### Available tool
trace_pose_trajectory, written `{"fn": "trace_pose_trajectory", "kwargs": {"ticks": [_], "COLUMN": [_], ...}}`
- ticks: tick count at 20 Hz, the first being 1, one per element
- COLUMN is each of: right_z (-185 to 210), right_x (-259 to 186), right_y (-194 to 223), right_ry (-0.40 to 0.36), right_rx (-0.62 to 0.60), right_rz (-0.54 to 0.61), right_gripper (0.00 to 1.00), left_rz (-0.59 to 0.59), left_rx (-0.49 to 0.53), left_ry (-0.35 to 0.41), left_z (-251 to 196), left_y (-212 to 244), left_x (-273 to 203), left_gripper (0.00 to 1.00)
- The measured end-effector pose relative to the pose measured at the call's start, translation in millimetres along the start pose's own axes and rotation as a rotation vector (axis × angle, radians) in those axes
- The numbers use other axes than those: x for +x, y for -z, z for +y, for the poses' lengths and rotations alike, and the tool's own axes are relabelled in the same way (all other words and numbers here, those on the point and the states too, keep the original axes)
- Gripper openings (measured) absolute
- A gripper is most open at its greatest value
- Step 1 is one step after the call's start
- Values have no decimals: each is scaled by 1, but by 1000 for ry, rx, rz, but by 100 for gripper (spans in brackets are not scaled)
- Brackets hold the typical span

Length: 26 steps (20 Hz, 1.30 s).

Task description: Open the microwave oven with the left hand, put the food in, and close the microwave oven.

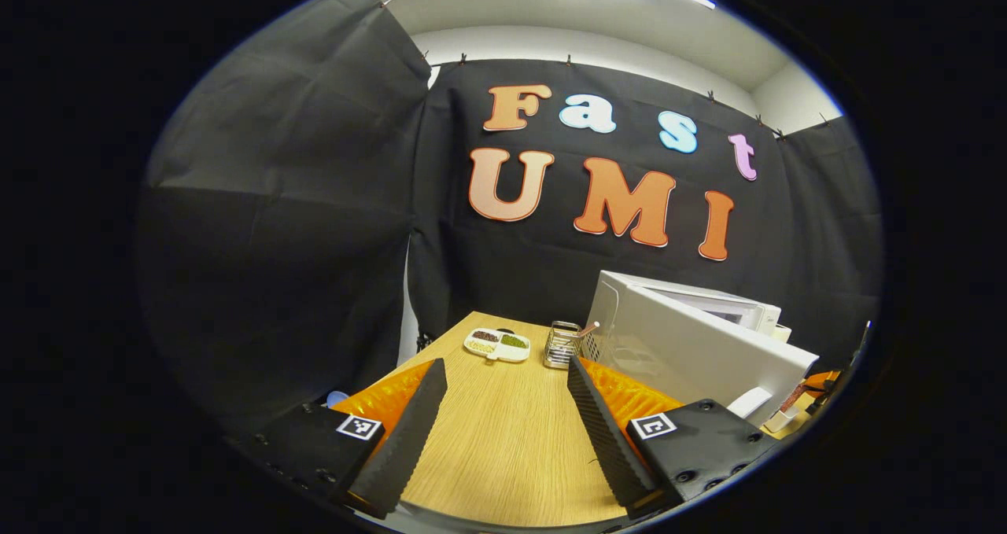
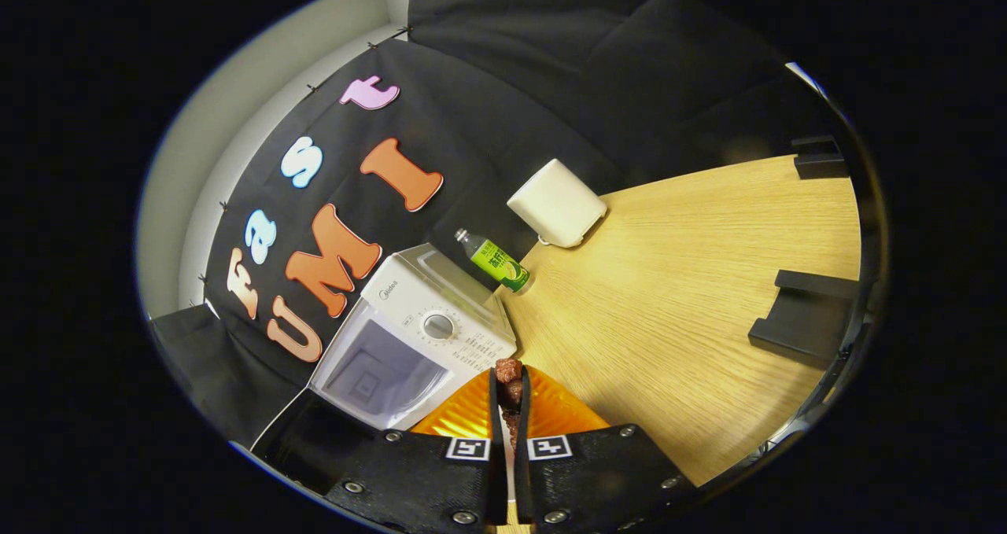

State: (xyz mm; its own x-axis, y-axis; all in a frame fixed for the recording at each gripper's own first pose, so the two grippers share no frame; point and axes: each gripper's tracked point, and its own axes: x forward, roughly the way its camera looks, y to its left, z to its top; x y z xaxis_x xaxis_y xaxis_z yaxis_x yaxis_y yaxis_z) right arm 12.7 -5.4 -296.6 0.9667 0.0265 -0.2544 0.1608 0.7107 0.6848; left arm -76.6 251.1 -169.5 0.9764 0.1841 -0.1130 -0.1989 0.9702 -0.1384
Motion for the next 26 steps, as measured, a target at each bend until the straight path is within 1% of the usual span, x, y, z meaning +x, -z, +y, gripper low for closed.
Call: {"fn": "trace_pose_trajectory", "kwargs": {"ticks": [4,5,7,10,14,16,17,19,21,23,24,26], "right_z": [32,44,72,110,154,173,182,203,223,238,244,255], "right_x": [-9,-12,-17,-15,-5,8,14,29,47,67,75,94], "right_y": [-32,-40,-51,-52,-33,-16,-8,9,26,44,53,70], "right_ry": [-25,-38,-78,-135,-194,-209,-214,-234,-258,-257,-256,-250], "right_rx": [-71,-84,-100,-106,-70,-63,-59,-28,2,7,8,5], "right_rz": [-65,-86,-106,-109,-87,-67,-57,-39,-25,-9,-9,-4], "right_gripper": [2,2,2,2,2,2,2,2,2,2,2,2], "left_rz": [-8,-12,-19,-17,-15,-15,-16,-20,-30,-39,-41,-51], "left_rx": [-6,-8,-5,1,12,20,22,21,21,15,14,12], "left_ry": [-8,-9,-11,-2,22,28,33,37,14,2,-4,-23], "left_z": [6,7,9,7,2,4,3,6,18,23,26,43], "left_y": [-3,-4,-5,-5,-5,-4,-4,-5,-7,-9,-9,-14], "left_x": [-4,-5,-6,-6,-6,-6,-5,-5,-3,-3,-1,2], "left_gripper": [97,99,97,97,97,97,99,97,97,97,99,97]}}
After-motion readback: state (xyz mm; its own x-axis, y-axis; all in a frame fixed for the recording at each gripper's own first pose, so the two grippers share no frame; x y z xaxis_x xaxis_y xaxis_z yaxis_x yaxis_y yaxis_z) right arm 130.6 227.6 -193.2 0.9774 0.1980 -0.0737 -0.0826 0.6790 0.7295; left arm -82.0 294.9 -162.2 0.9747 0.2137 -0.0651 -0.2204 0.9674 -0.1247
